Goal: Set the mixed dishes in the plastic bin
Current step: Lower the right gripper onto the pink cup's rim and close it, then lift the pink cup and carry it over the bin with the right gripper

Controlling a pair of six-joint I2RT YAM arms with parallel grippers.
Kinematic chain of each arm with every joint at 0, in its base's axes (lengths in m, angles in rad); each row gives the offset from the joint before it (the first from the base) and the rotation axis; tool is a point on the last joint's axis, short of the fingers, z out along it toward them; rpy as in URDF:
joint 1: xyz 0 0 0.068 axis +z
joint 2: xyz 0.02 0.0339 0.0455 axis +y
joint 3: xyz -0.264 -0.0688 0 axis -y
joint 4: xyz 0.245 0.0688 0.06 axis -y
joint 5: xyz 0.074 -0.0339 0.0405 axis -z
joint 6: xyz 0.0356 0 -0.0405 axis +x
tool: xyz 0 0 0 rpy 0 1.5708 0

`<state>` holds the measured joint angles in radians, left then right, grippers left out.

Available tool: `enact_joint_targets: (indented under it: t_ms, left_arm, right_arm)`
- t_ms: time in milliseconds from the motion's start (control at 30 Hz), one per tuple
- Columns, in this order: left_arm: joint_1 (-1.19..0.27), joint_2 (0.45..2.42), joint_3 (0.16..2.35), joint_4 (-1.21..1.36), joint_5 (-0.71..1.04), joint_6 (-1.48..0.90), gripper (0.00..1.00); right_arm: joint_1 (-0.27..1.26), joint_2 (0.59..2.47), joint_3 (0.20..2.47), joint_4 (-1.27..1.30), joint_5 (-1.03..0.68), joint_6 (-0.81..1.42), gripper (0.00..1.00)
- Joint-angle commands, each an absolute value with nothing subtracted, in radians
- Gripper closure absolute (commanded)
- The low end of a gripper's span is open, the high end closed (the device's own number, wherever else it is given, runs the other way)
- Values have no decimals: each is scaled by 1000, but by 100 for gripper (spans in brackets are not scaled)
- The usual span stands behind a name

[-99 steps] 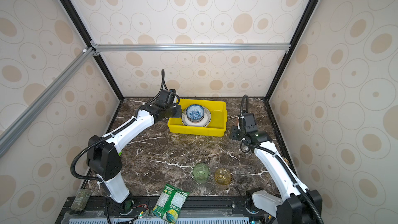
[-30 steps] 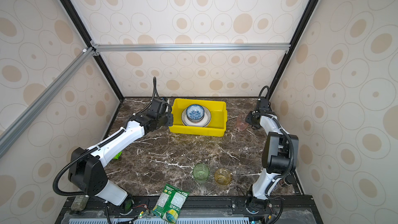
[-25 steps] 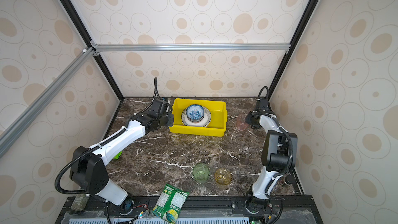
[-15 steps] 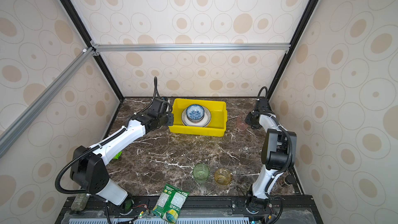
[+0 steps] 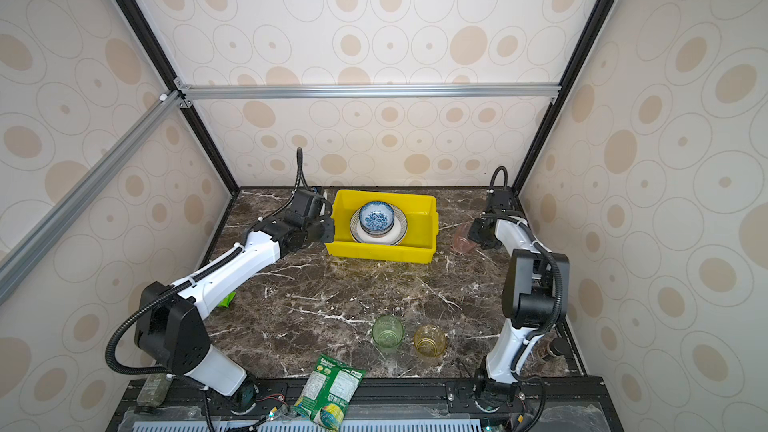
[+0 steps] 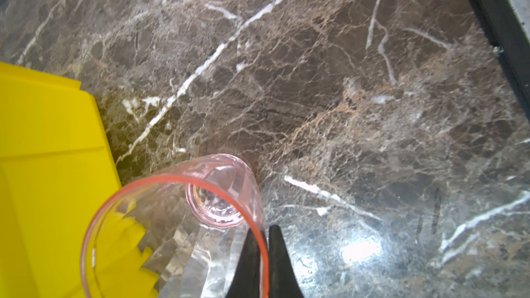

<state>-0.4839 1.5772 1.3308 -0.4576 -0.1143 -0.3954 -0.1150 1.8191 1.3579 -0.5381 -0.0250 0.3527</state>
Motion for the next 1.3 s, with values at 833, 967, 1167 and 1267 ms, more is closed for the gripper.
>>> enact_joint_targets:
  t_ms: [833,967,1167,1267]
  left_arm:
    - [-474,1401,1250,-456,-103,-408,72]
    - [-474,1391,1244,-451,-105,-409,72]
    - [-474,1373,1230,-451,-116,-402,72]
    - [-474,1373,1230,-452,-120,-399,72]
  right_arm:
    - [138,1529,1438,-643,6,319,100]
    - [171,1545,1446,-635,0,323,100]
    - [216,1592,1456,-626,-5,328,100]
    - [239,1620,1465,-621,0,325,100]
